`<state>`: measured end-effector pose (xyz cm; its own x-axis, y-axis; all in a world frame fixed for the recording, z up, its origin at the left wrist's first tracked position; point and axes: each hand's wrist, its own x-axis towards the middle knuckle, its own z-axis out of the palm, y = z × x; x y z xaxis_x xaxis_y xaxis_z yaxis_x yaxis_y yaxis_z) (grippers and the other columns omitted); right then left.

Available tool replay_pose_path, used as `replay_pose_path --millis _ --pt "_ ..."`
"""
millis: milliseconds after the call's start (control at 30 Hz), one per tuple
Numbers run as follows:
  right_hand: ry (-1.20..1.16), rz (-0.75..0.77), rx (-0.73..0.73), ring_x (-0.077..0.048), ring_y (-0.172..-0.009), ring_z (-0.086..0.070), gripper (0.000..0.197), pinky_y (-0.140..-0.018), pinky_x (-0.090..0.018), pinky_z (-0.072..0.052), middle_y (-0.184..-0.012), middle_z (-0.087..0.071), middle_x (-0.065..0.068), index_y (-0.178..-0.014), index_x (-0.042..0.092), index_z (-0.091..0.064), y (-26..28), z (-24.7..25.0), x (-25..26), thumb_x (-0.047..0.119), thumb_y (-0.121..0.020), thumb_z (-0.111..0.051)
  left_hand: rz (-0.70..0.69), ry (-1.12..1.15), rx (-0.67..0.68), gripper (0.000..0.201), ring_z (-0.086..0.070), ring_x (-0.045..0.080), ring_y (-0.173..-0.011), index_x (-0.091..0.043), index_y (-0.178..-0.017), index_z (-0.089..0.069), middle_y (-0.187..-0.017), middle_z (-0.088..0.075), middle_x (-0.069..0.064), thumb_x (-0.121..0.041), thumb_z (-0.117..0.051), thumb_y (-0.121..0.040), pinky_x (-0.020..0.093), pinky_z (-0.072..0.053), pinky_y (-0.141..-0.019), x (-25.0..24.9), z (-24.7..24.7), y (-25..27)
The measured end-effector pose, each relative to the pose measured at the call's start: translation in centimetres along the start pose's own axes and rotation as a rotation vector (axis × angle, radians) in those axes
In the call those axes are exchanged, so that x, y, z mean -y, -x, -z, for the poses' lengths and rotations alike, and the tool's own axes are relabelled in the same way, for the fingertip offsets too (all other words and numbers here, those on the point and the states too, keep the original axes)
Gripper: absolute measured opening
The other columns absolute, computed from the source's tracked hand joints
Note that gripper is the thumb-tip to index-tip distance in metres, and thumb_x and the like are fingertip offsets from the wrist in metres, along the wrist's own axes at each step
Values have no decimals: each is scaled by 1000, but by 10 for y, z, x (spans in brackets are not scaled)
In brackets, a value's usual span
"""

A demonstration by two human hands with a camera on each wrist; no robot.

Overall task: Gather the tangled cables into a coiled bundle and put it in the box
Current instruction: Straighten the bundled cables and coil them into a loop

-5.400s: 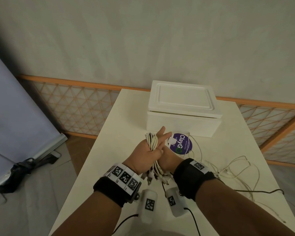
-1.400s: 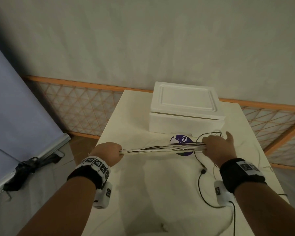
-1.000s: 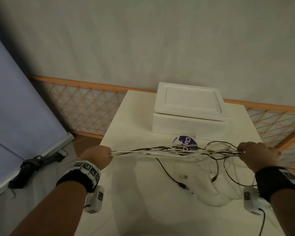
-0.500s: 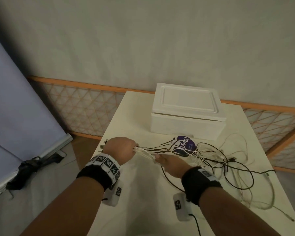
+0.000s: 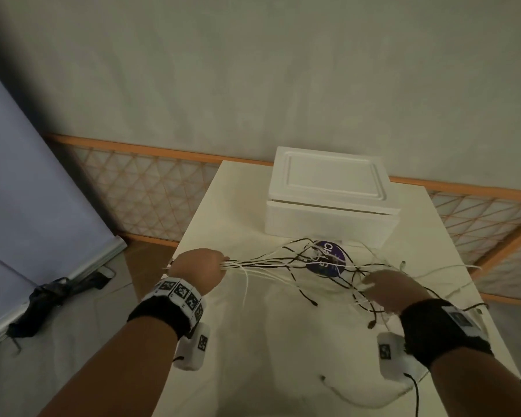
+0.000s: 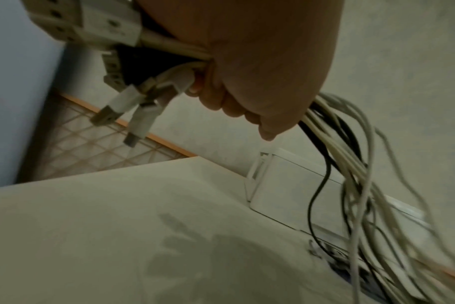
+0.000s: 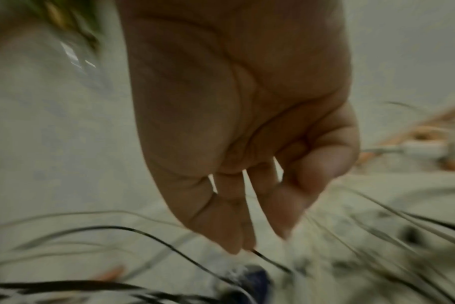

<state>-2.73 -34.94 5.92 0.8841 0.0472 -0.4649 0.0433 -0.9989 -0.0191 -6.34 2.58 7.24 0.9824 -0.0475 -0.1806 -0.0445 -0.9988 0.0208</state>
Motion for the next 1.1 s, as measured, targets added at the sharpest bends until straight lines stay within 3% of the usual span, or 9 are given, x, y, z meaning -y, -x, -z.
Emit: replay_pose_path --millis 167,267,433,633,733,800,867,967,1100 --pt "-154 433 -490 -21 -114 -57 51 -95 -32 -42 -122 -62 5 -123 27 -59 42 51 94 55 -81 -55 -148 -107 -14 26 -62 22 -87 -20 -97 -62 -96 -66 1 -33 -39 -95 32 -47 -70 -45 12 -1" --pt "-30 674 -284 -27 -119 -53 64 -102 -37 -34 -132 -56 -7 -141 13 -38 53 39 148 44 -88 -55 -227 -151 -59 24 -64 25 -79 -16 -95 -63 -89 -66 3 -27 -42 -93 32 -44 -62 -68 19 -1" --pt "29 598 -253 -31 -94 -60 26 -67 -32 -35 -106 -63 -12 -115 9 -50 33 16 160 24 -98 -38 -296 -119 -132 17 -61 25 -89 -17 -102 -56 -99 -64 3 -28 -49 -91 31 -35 -65 -62 20 3" --pt "-127 498 -374 -31 -85 -62 18 -66 -36 -45 -93 -64 -10 -106 11 -49 23 18 144 23 -97 -39 124 653 -476 100 -49 13 -111 -16 -123 -46 -121 -52 -4 -61 -86 -43 35 -42 -99 -12 -4 12" --pt "-208 453 -428 -29 -81 -63 17 -68 -39 -51 -88 -64 -8 -105 12 -48 23 21 146 25 -97 -40 336 1109 -166 111 -52 23 -113 -11 -119 -49 -124 -54 9 -76 -78 -34 40 -44 -97 -16 -9 16" --pt "-214 470 -444 -30 -80 -63 16 -68 -39 -50 -89 -64 -9 -105 12 -48 26 23 153 24 -97 -40 198 1362 244 102 -55 21 -112 -14 -111 -56 -121 -59 4 -85 -69 -38 41 -39 -95 -40 -3 19" --pt "-149 553 -433 -30 -83 -63 20 -69 -39 -52 -97 -62 -11 -110 9 -48 30 19 163 19 -96 -40 110 1672 427 74 -56 18 -114 -17 -111 -62 -123 -63 1 -66 -74 -57 41 -39 -98 -65 7 14" --pt "-125 574 -416 -29 -81 -65 41 -69 -39 -54 -103 -64 -12 -134 3 -35 33 0 174 11 -94 -40 354 2172 252 30 -64 22 -89 -9 -82 -62 -87 -70 8 -36 -75 -76 38 -48 -92 -82 18 -4" --pt "-79 553 -390 -31 -84 -63 40 -67 -39 -50 -99 -65 -10 -132 9 -34 34 -16 168 19 -94 -43 587 2454 62 39 -39 10 -42 -18 -60 -42 -48 -38 -4 -28 -59 -93 24 -39 -52 -84 26 -17"
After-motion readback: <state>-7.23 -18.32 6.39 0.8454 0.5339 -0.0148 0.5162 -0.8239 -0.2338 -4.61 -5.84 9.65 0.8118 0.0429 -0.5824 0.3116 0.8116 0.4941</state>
